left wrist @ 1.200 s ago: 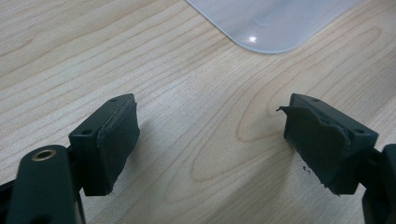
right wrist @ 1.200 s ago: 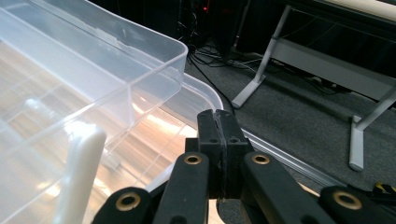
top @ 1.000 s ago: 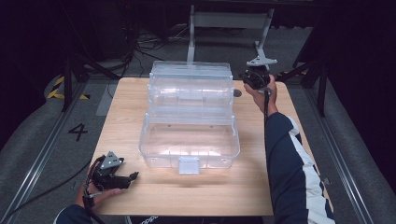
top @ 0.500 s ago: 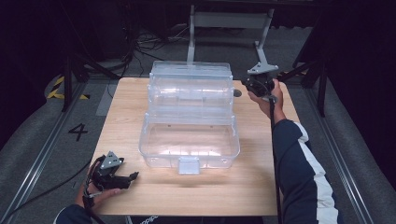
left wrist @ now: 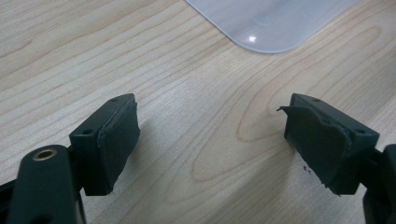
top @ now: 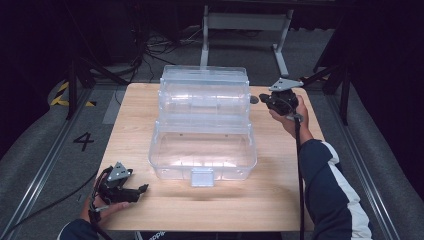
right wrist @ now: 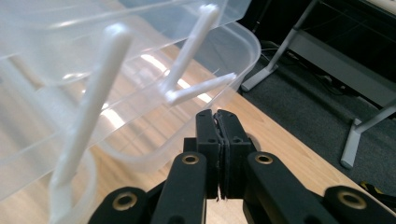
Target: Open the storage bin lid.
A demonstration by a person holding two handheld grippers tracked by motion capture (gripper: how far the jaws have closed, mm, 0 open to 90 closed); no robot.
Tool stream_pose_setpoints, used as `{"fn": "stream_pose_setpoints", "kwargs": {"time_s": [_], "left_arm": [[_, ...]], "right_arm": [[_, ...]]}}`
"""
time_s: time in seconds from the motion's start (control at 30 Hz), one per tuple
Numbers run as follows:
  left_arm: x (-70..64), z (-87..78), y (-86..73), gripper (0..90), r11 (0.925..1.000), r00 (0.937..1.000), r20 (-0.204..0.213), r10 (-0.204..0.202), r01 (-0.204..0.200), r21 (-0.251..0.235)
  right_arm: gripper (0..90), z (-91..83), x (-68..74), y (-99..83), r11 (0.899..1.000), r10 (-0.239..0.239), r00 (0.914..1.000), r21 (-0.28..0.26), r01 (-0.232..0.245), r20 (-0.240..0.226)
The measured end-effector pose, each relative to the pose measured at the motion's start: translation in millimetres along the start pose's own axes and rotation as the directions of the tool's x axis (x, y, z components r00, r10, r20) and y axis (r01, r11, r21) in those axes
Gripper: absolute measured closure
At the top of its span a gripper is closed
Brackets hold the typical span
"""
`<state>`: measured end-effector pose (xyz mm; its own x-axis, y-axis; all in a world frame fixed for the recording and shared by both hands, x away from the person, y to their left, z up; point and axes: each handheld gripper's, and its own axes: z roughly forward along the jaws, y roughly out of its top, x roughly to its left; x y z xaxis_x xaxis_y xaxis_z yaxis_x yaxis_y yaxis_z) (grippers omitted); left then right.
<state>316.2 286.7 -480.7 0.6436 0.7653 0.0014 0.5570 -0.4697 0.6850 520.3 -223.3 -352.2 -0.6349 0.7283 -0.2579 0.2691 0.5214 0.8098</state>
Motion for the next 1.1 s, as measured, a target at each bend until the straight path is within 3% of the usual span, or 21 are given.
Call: {"fn": "stream_pose_setpoints", "kwargs": {"time_s": [0.37,1.1], "left_arm": [[0.5,0.4,0.3,18.2,1.0,1.0,0.0,0.002,-0.002,-0.003],[-0.3,-0.5,-0.5,18.3,1.0,1.0,-0.002,-0.005,0.005,0.002]], "right_arm": [[86.8,-19.0,16.6,-5.0,0.999,-0.039,0.9968,-0.002,0.039,-0.07],[81.2,-53.8,39.5,-38.0,0.998,-0.067,0.9898,0.003,0.068,-0.126]]}}
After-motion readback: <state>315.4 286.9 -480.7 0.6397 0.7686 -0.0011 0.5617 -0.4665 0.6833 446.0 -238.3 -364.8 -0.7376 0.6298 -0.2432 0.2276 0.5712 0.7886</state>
